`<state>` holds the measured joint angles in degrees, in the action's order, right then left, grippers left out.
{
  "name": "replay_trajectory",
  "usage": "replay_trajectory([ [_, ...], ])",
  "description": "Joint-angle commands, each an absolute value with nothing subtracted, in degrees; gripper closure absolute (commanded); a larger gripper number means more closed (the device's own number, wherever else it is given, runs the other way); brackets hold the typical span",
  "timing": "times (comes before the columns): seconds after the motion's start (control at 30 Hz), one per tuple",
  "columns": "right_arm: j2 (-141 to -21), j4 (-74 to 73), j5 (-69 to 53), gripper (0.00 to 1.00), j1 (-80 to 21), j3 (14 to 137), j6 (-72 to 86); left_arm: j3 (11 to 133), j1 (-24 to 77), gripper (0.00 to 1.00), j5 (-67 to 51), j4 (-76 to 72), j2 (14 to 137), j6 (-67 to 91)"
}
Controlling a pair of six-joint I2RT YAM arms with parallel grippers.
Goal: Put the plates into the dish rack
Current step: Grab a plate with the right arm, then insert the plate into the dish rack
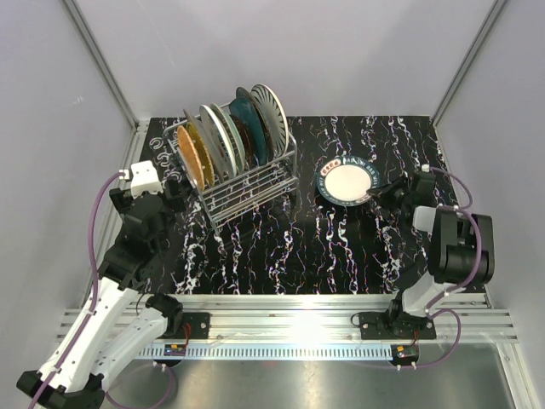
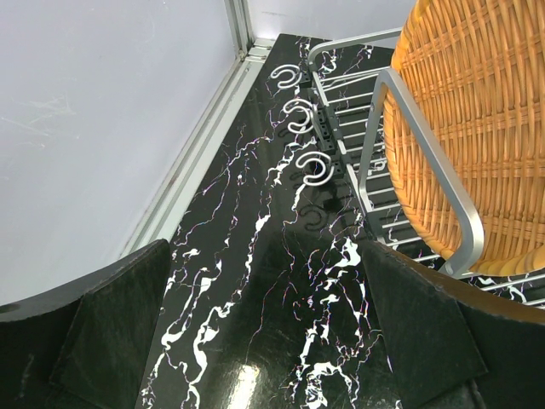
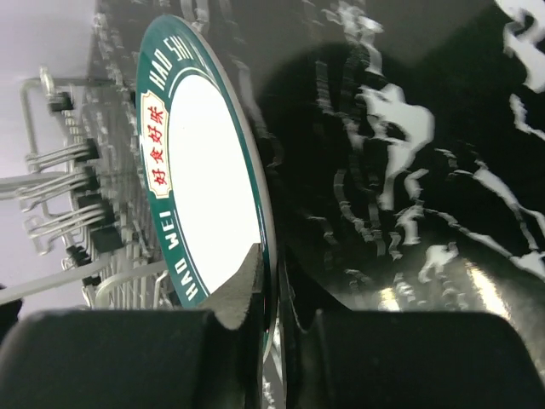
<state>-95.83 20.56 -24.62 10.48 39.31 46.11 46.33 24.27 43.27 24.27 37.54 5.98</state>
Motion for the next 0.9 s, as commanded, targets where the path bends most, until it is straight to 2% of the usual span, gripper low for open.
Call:
replay_trajectory([
  [0.0, -86.67, 17.16, -24.0, 1.0, 9.5, 44.98, 42.55, 46.14, 23.99, 0.01, 43.59, 21.36, 37.0, 5.98],
  [0.23, -73.59, 4.67, -15.04, 1.0, 3.97, 52.99, 33.94, 45.79, 23.91, 0.01, 43.77, 21.01, 37.35, 5.71],
  [0.4, -69.18, -4.81, -5.04, 1.0, 0.35, 59.93, 27.96, 45.7, 23.82, 0.01, 44.12, 21.0, 37.71, 5.54],
  [0.87, -62.23, -10.2, 18.97, 1.0, -18.45, 68.38, 16.88, 45.7, 23.64, 0.01, 43.95, 20.83, 37.88, 5.45],
])
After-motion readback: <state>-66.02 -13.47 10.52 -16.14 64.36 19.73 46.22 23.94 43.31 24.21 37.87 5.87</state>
